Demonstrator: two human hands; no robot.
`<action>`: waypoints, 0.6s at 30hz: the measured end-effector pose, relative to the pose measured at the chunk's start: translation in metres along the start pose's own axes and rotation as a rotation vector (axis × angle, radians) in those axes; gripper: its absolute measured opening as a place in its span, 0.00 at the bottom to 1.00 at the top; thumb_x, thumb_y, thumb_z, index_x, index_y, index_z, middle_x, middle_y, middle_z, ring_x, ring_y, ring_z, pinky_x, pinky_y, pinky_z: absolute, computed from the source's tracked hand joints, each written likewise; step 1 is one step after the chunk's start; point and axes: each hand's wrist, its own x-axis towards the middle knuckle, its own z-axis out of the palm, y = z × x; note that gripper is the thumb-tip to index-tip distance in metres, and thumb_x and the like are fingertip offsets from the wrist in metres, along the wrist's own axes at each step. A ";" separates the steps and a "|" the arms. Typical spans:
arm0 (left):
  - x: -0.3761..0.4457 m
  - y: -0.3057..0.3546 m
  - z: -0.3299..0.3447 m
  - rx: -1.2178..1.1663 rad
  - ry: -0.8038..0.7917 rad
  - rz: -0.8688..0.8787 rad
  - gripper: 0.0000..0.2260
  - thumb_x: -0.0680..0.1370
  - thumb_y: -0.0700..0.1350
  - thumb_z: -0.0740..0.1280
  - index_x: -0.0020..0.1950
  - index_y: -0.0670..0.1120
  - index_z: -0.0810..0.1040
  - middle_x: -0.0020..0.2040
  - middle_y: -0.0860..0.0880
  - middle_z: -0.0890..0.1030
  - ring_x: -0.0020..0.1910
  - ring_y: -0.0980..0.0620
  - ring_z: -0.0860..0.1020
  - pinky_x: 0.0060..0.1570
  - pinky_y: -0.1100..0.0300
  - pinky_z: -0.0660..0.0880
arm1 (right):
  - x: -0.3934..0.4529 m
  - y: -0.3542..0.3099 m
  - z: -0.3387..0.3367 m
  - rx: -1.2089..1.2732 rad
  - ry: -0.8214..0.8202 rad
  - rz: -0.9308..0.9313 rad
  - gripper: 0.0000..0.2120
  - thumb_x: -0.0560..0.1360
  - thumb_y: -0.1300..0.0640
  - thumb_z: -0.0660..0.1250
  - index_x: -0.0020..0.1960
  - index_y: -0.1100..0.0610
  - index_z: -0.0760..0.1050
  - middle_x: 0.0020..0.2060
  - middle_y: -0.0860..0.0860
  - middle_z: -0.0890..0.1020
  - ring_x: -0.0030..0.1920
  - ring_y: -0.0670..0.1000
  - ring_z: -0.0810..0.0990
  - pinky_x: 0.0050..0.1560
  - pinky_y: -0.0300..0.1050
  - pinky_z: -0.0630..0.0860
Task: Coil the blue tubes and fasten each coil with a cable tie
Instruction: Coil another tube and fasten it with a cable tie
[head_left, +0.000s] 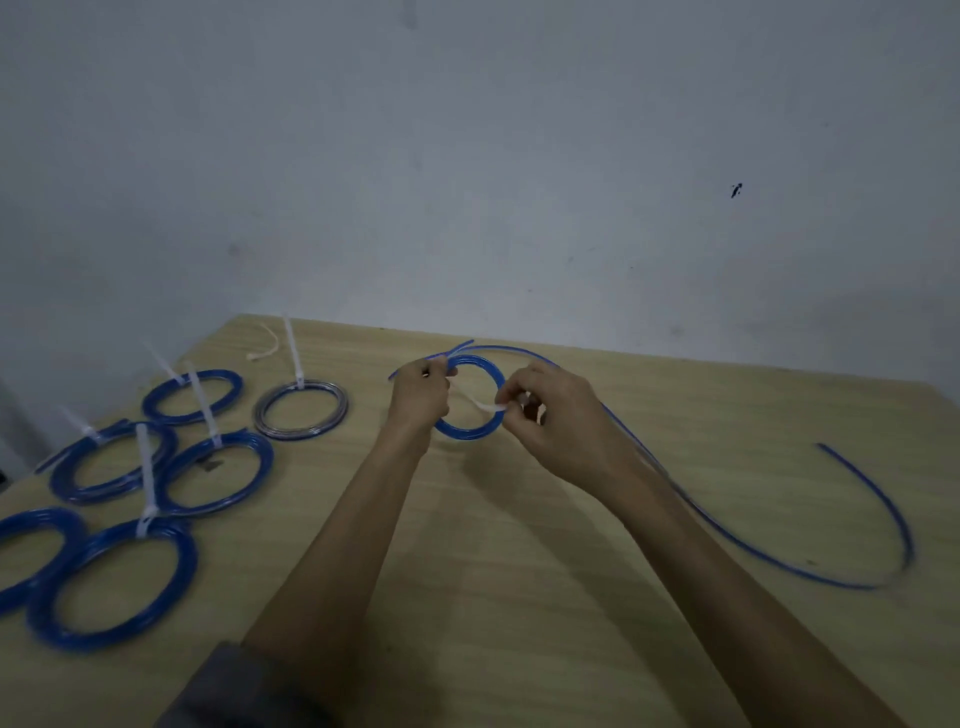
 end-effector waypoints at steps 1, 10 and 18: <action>-0.004 0.000 0.004 0.014 -0.008 0.008 0.15 0.86 0.47 0.57 0.50 0.40 0.79 0.35 0.50 0.73 0.29 0.53 0.66 0.30 0.60 0.65 | -0.003 0.004 0.001 -0.023 0.002 -0.008 0.05 0.74 0.63 0.68 0.47 0.55 0.81 0.42 0.47 0.78 0.38 0.46 0.76 0.41 0.41 0.73; -0.027 0.002 0.034 0.058 -0.126 -0.060 0.11 0.82 0.50 0.63 0.61 0.48 0.71 0.42 0.48 0.77 0.32 0.54 0.72 0.33 0.60 0.69 | -0.014 0.036 0.014 -0.315 0.010 -0.121 0.08 0.76 0.67 0.67 0.54 0.61 0.80 0.48 0.54 0.77 0.39 0.55 0.78 0.38 0.56 0.78; -0.042 -0.009 0.055 -0.164 -0.239 -0.098 0.16 0.84 0.51 0.60 0.40 0.47 0.76 0.26 0.54 0.66 0.25 0.55 0.61 0.27 0.61 0.60 | -0.022 0.050 0.011 -0.478 0.150 -0.207 0.19 0.67 0.70 0.71 0.57 0.60 0.80 0.46 0.54 0.80 0.45 0.54 0.80 0.31 0.41 0.68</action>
